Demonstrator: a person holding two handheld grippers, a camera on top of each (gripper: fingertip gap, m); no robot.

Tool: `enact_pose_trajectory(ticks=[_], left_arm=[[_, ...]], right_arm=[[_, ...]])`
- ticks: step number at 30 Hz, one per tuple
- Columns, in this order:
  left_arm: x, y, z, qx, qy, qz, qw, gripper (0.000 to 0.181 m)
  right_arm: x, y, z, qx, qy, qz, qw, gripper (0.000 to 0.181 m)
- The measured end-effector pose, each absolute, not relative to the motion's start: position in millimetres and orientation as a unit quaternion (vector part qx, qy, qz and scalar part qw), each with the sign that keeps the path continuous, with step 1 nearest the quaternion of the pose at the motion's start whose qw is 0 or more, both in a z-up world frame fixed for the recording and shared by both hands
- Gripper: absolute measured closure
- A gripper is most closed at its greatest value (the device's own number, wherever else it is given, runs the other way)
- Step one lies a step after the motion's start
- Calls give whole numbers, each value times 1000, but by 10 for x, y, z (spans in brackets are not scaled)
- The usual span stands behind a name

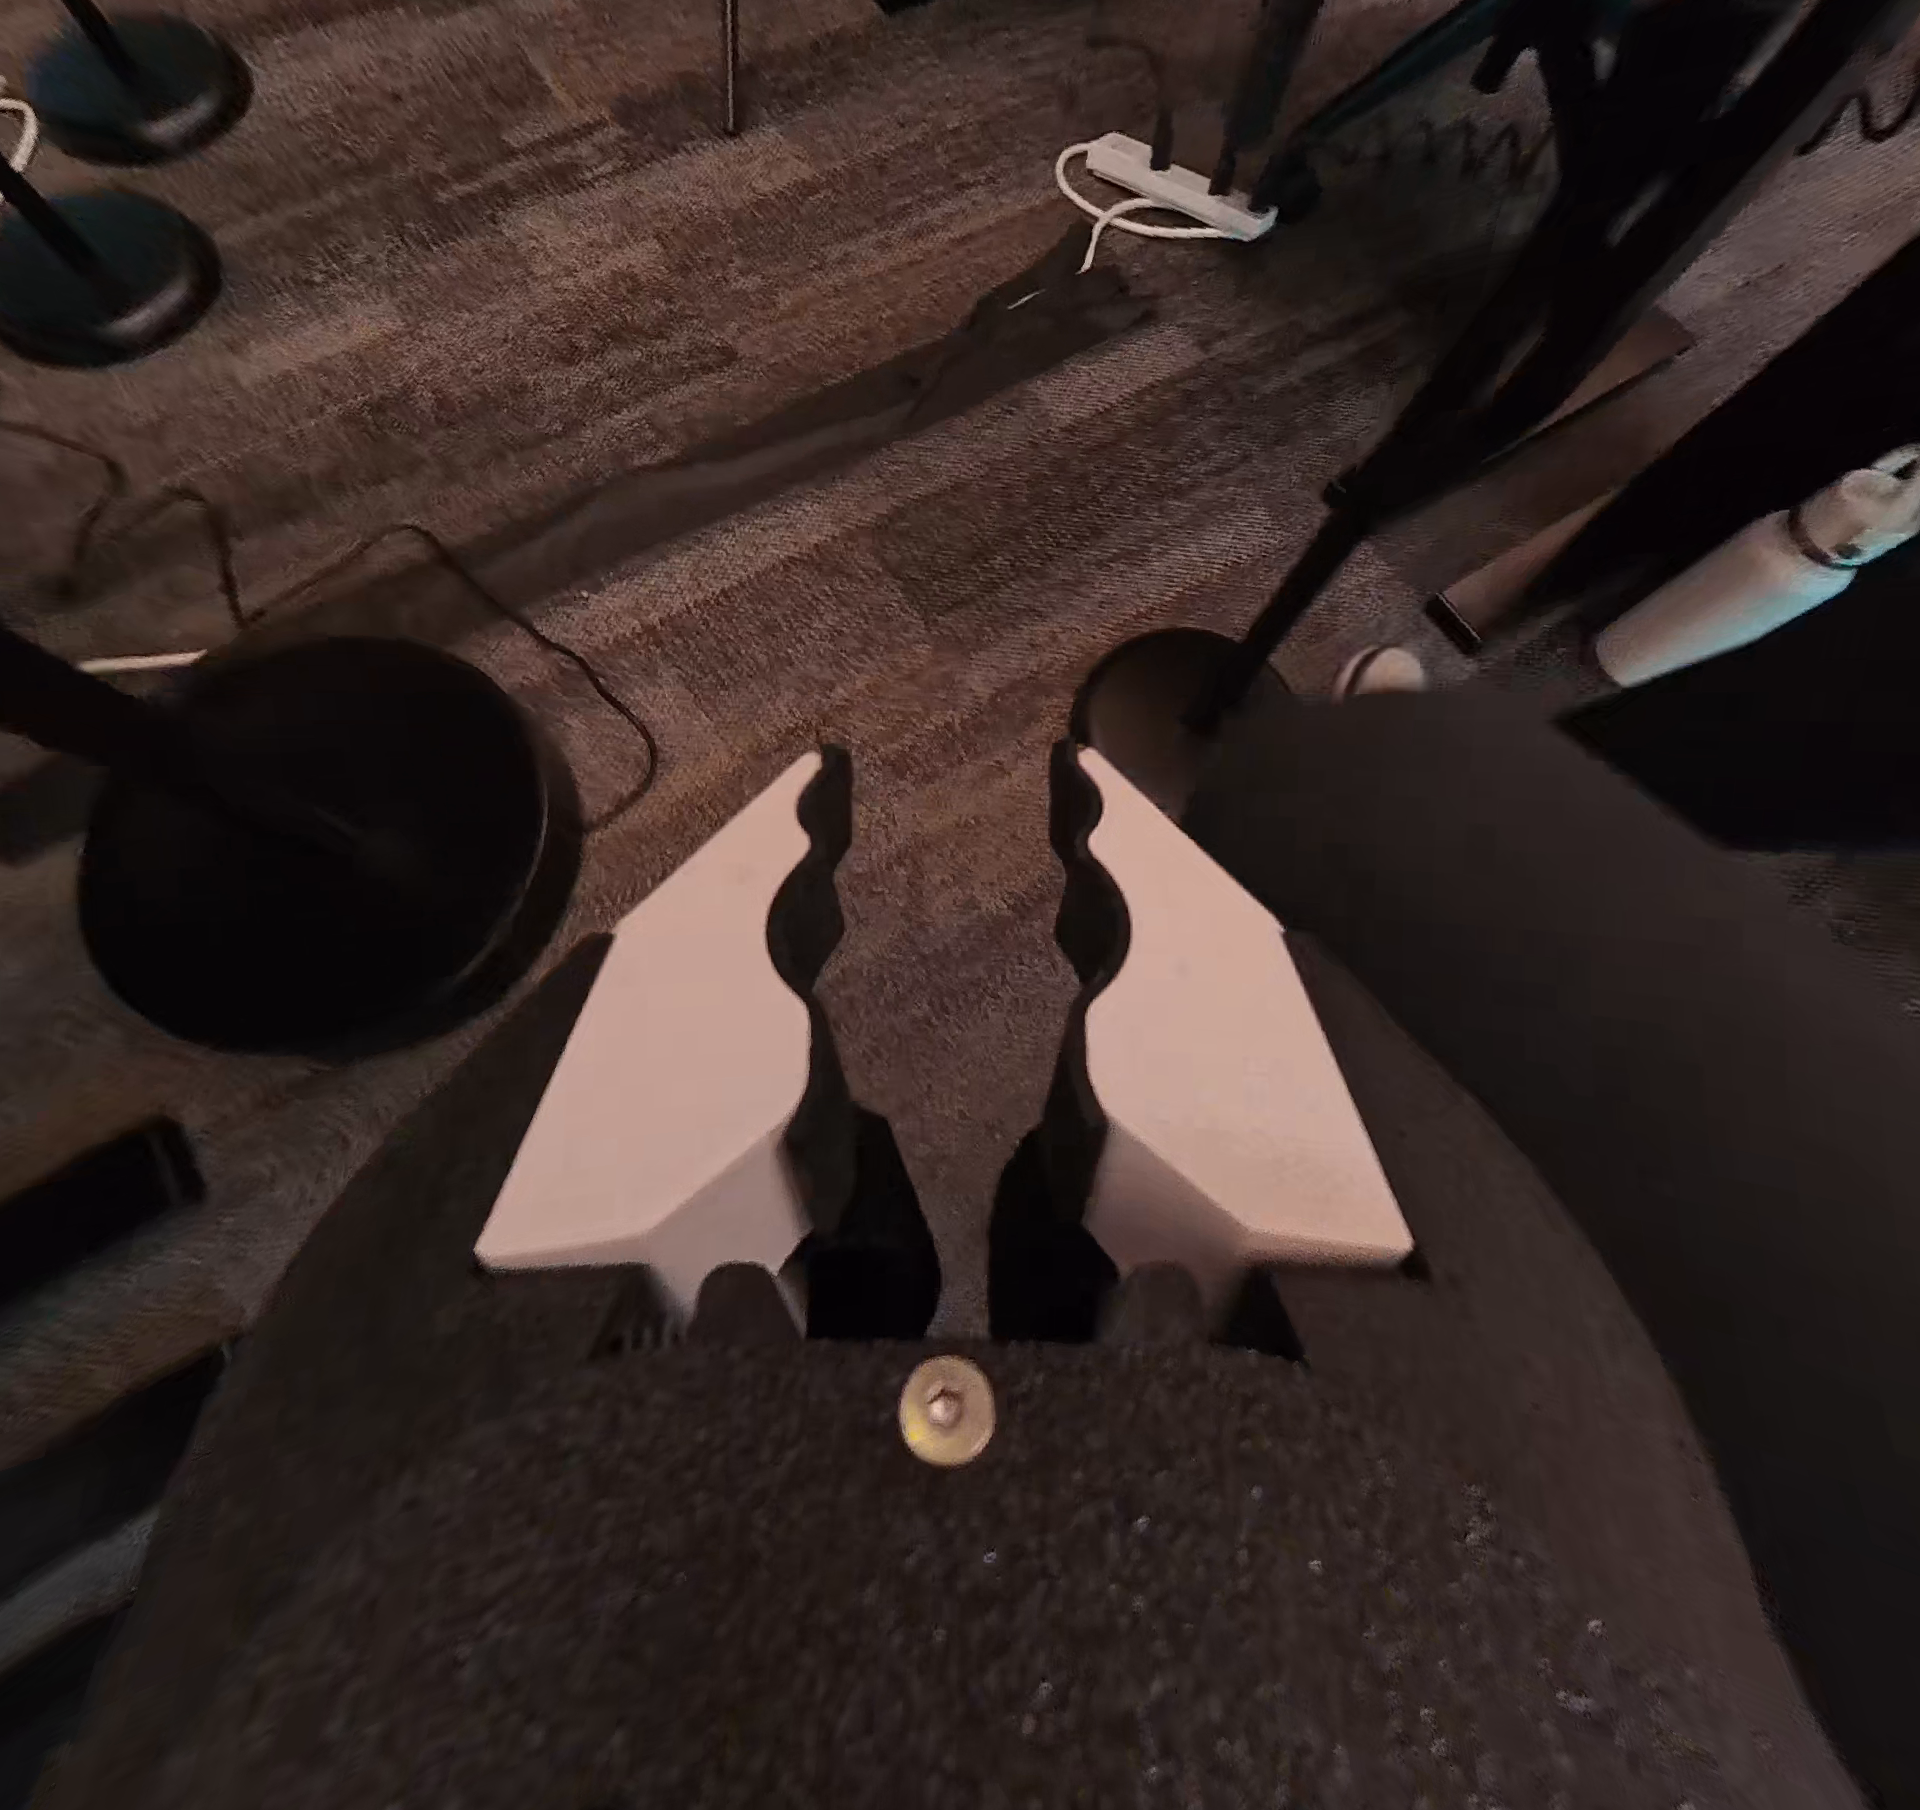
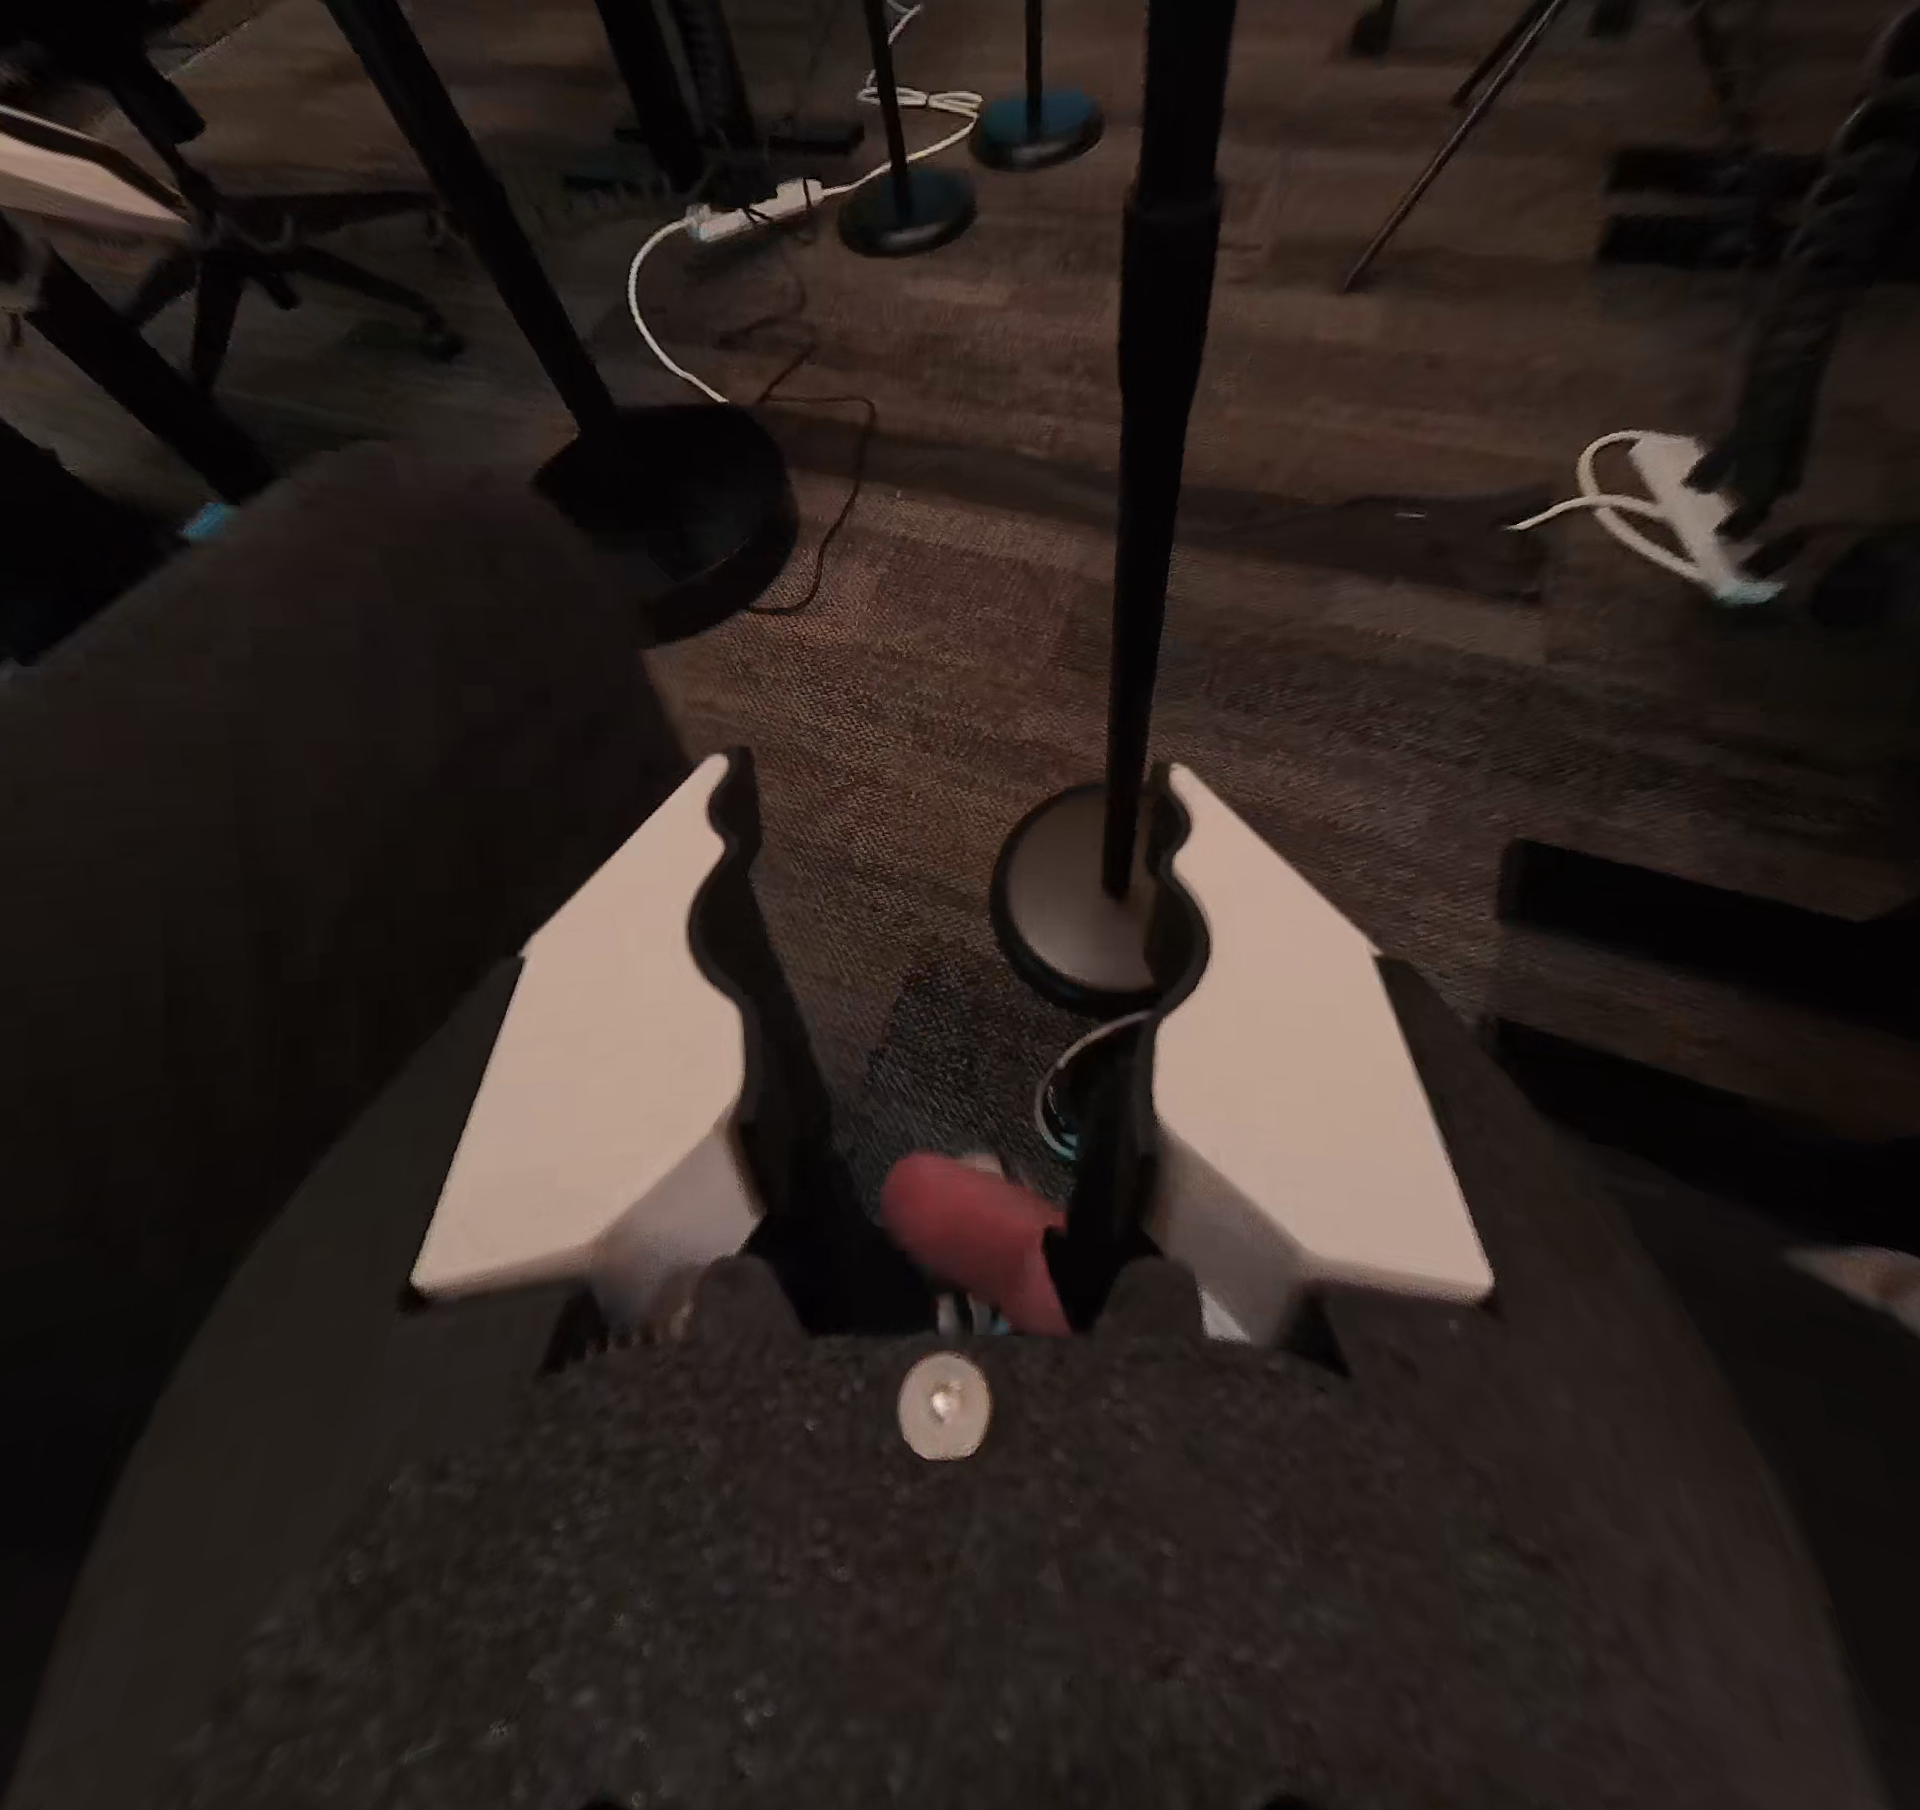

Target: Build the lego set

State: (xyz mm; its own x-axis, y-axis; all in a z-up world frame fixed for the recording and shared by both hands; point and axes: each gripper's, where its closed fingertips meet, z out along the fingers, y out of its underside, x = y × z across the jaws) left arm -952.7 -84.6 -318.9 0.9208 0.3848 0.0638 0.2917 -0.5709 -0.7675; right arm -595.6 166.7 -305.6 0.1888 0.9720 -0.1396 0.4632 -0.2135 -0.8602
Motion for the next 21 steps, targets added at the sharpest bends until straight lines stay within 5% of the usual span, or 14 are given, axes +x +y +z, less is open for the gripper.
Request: enact_pose_trajectory(ticks=[1,4,10,12,17,19,21], left_arm=[[-9732,-644,-3272,-891,-190,33,411,144],[-10457,-27,-3794,-903,-220,-43,367,139],[-12231,687,-5955,-912,-341,-50,223,128],[-12704,861,-6685,-897,-395,-77,183,124],[-13686,1063,-8001,-897,-433,-68,58,134],[-13989,1249,-8255,-897,-431,-69,72,151],[-14133,1453,-8472,-883,-449,-102,91,149]], right_arm=[[-6105,1820,-3072,-691,-514,381,336,107],[-6488,2437,-2980,-695,-476,409,350,111],[-6999,3570,-2968,-722,-370,438,388,114],[-7122,3848,-3015,-724,-378,417,400,131],[-7271,4045,-3444,-756,-438,319,368,125],[-7376,4039,-3558,-754,-468,293,355,125],[-7482,4007,-3639,-751,-491,277,343,124]])
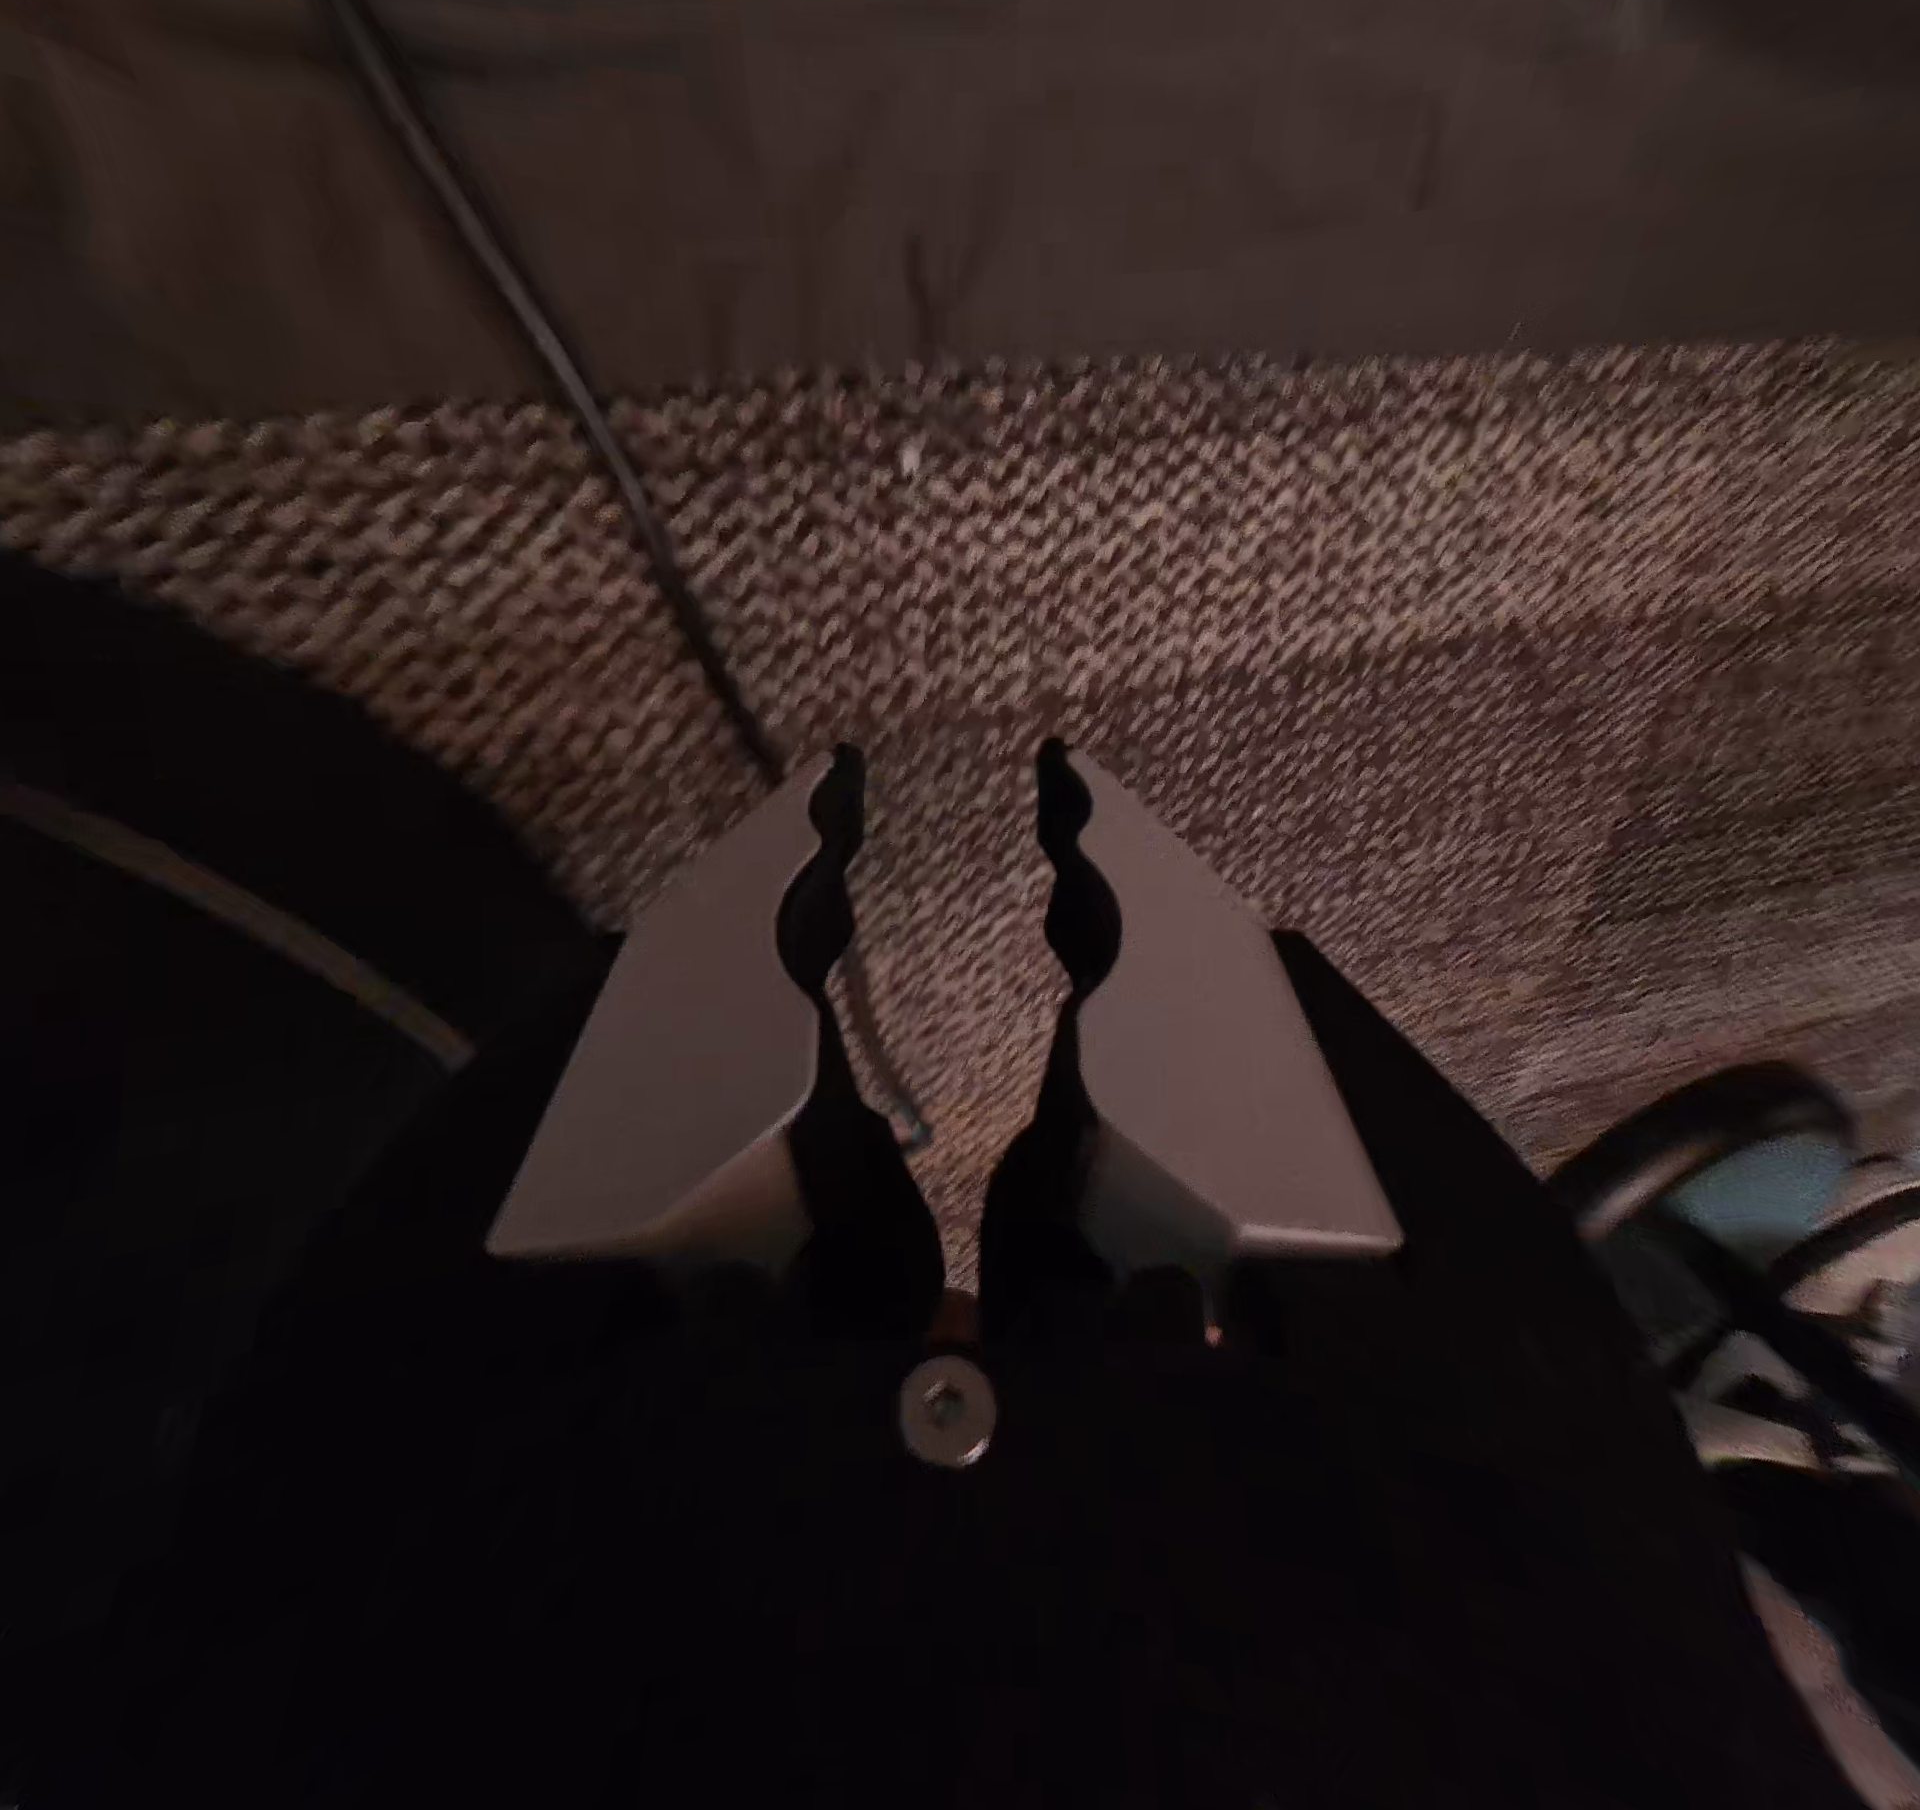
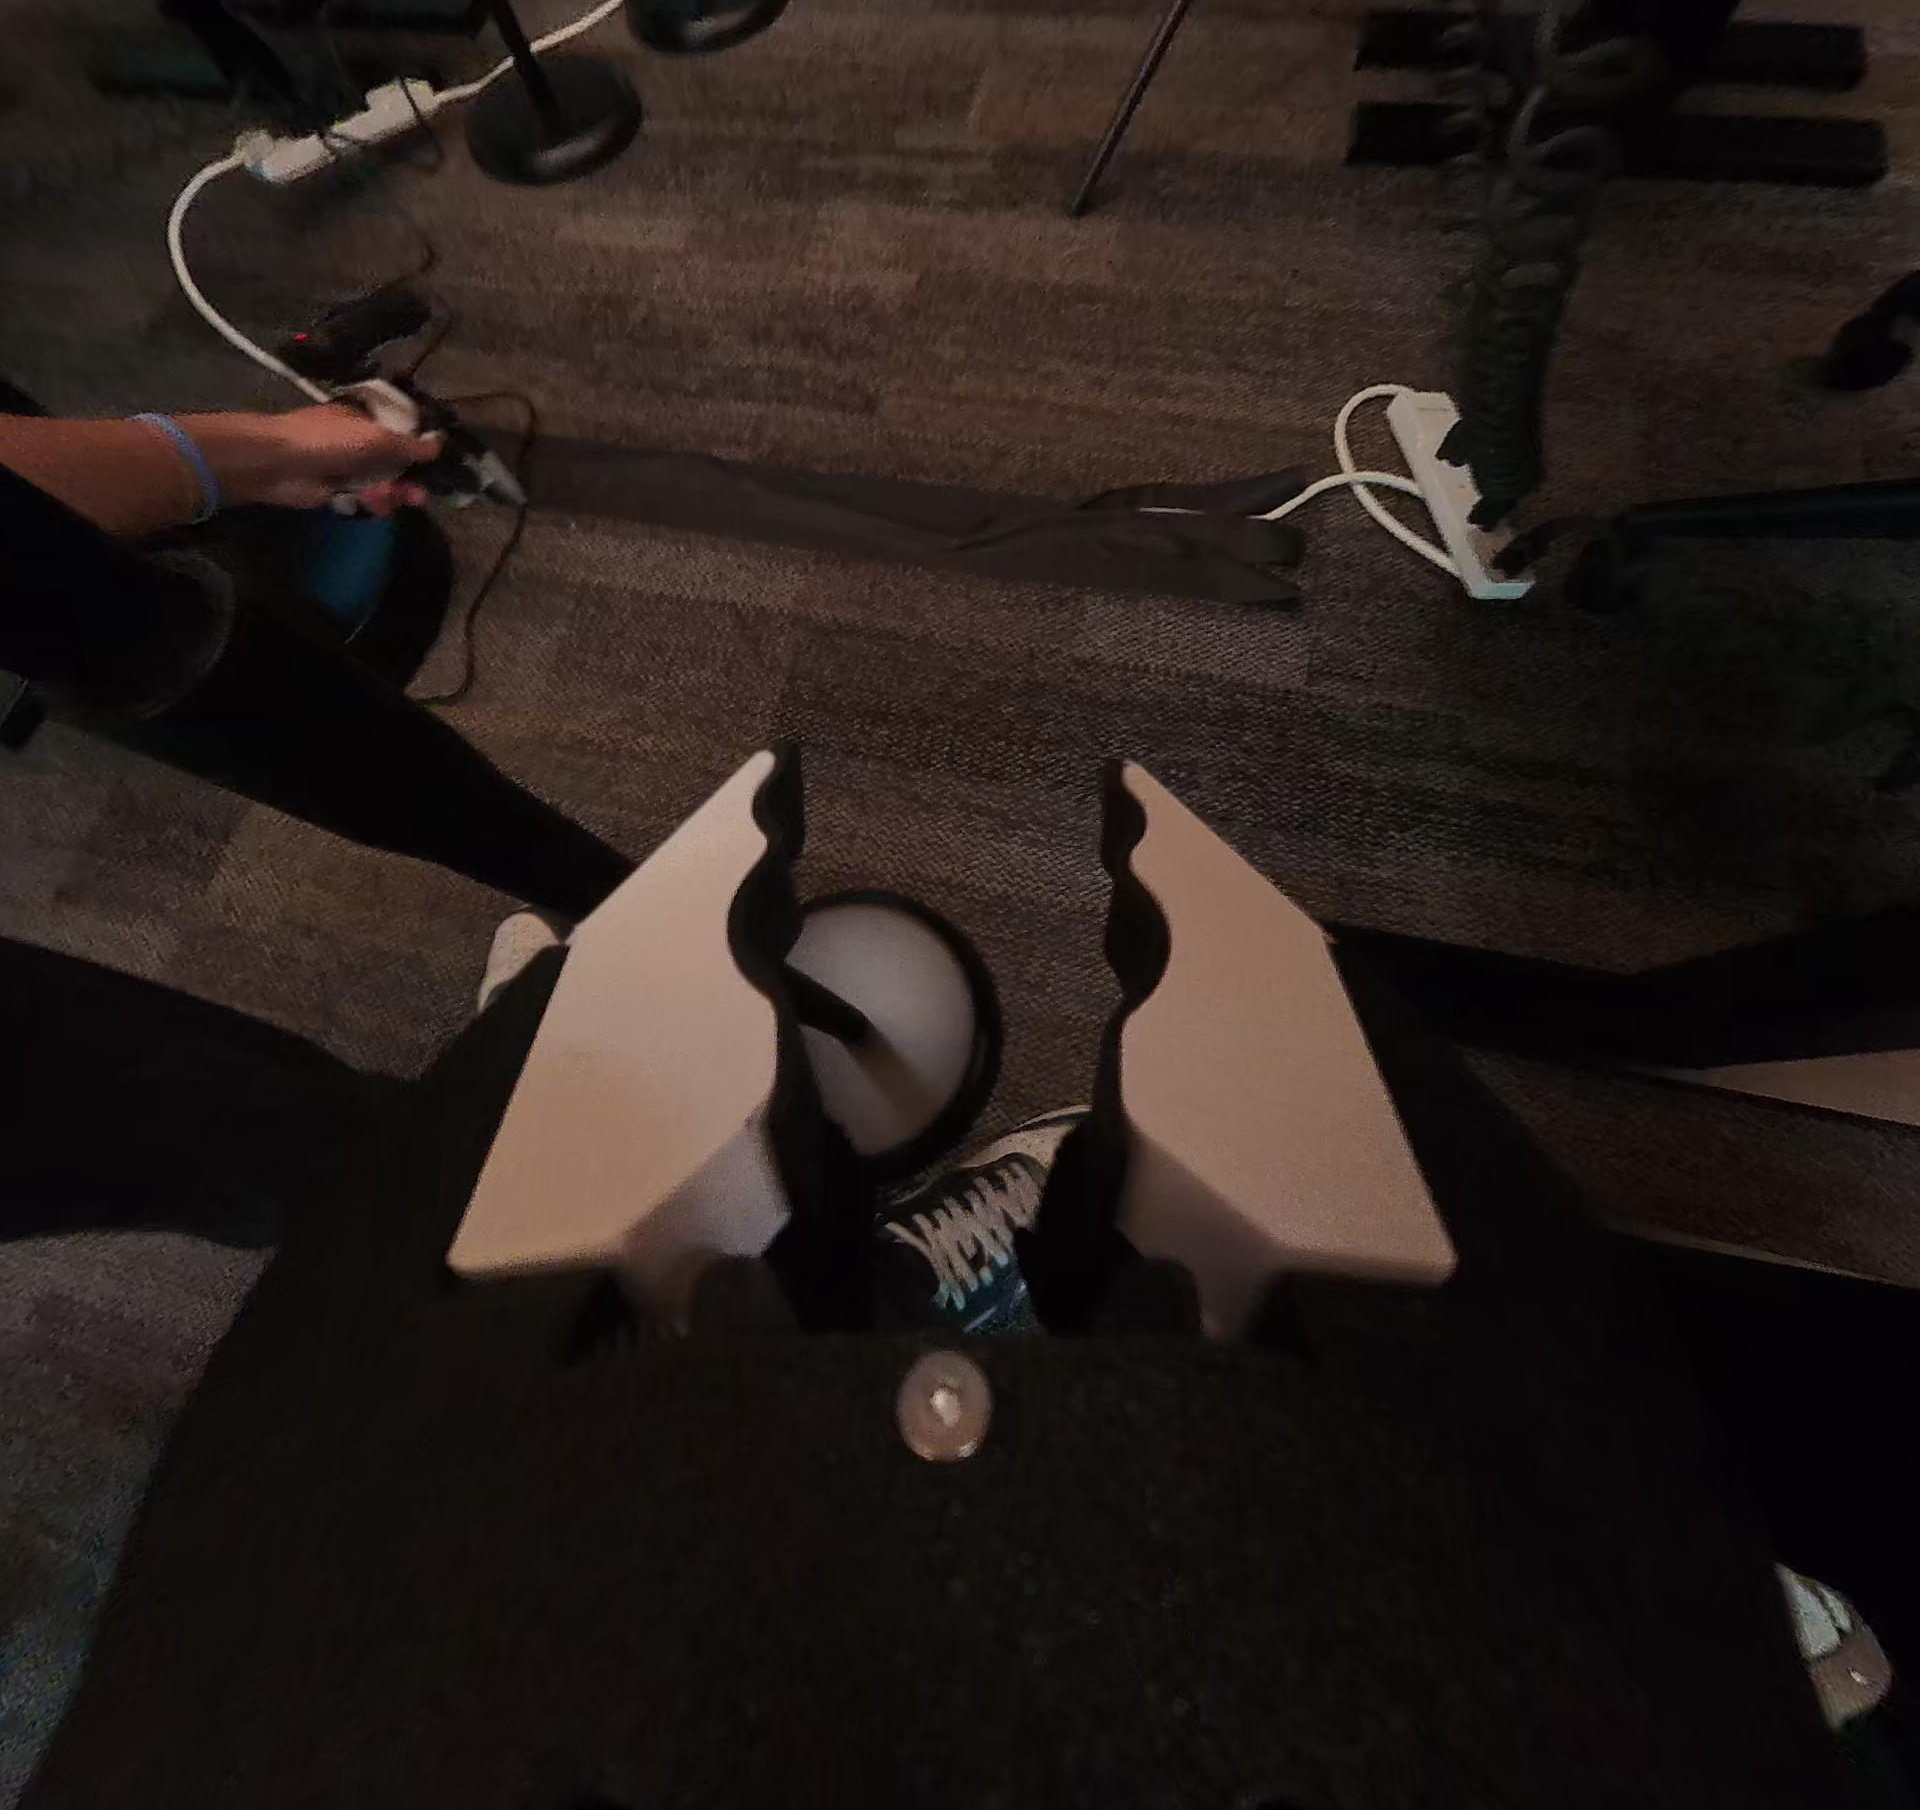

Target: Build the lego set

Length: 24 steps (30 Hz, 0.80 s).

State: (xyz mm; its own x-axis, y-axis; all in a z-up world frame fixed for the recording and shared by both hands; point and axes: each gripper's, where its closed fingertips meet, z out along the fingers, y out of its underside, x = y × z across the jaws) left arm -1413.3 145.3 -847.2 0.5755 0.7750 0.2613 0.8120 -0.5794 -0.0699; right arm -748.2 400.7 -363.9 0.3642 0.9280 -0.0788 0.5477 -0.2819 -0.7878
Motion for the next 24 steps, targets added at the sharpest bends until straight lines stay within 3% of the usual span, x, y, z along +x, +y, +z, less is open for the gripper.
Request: enact_pose_trajectory(ticks=[8,24], left_arm=[[-14509,1696,-9076,-875,-469,-91,78,151],[-14449,1772,-9290,-911,-410,-32,-17,167]], right_arm=[[-7687,3878,-3892,-753,-539,216,309,123],[-7474,3926,-3990,-776,-513,204,305,125]])
